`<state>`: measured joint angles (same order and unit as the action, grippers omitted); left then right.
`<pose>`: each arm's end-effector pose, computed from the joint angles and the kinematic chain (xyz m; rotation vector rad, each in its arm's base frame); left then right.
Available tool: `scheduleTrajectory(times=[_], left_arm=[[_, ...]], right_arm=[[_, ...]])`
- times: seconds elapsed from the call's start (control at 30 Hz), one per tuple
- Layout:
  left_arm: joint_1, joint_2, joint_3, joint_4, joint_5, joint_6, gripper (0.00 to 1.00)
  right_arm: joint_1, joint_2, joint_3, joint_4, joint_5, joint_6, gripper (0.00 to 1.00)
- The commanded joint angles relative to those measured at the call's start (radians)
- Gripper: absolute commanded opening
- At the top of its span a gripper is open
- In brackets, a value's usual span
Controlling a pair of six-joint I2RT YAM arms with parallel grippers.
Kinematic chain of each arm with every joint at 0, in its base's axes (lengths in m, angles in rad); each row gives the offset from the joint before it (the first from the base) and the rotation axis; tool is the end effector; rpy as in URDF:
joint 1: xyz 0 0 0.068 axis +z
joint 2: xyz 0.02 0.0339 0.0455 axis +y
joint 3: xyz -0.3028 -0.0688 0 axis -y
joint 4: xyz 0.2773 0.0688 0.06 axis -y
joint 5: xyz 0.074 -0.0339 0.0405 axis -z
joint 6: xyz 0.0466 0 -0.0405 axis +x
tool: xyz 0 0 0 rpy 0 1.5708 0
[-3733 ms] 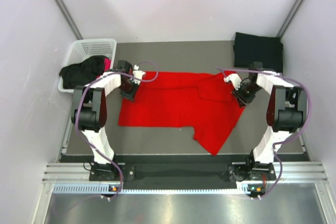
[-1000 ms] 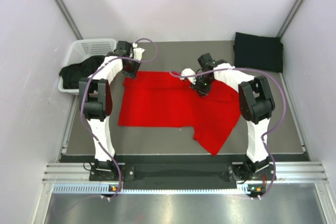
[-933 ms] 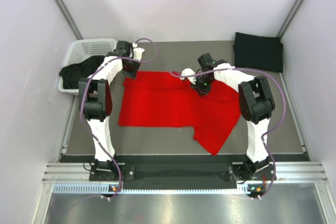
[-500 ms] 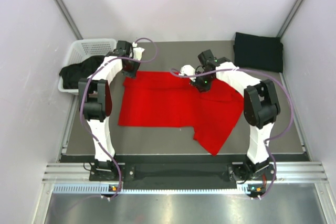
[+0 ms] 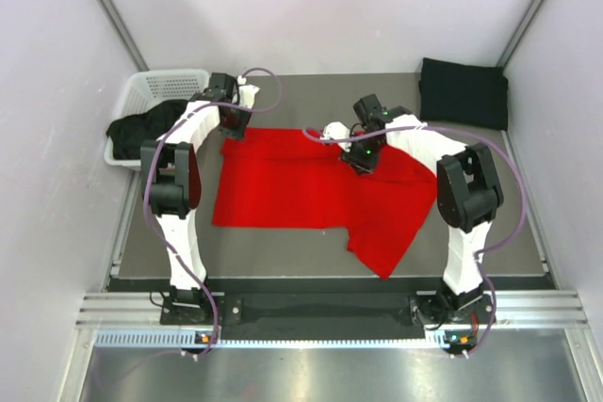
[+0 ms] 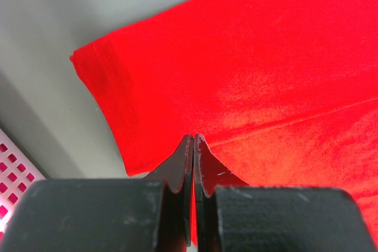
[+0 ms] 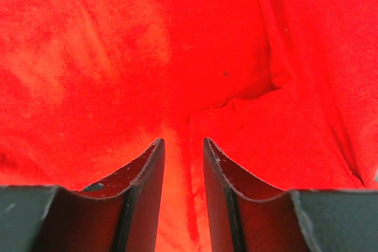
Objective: Fold and stack the t-shirts
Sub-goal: Fold the tshirt
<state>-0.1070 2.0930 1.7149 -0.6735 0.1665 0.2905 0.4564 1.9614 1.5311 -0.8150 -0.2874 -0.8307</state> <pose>0.5067 -0.0622 0.2252 0.5712 2.5434 -0.1531 0.3984 0.2103 0.2199 -1.7048 2.1638 0.3074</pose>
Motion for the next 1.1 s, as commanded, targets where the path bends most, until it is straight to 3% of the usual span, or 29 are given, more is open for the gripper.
scheduleTrajectory(times=[0.0, 0.8, 1.07], left_arm=[[0.004, -0.05, 0.025, 0.032, -0.004, 0.01, 0.01], [0.003, -0.033, 0.026, 0.035, -0.012, 0.012, 0.01], [0.003, -0.03, 0.026, 0.034, -0.002, 0.01, 0.0]], right_arm=[[0.014, 0.024, 0.004, 0.034, -0.004, 0.015, 0.33], [0.005, 0.1, 0.05, 0.066, 0.024, 0.004, 0.3], [0.002, 0.114, 0.069, 0.074, 0.039, 0.012, 0.24]])
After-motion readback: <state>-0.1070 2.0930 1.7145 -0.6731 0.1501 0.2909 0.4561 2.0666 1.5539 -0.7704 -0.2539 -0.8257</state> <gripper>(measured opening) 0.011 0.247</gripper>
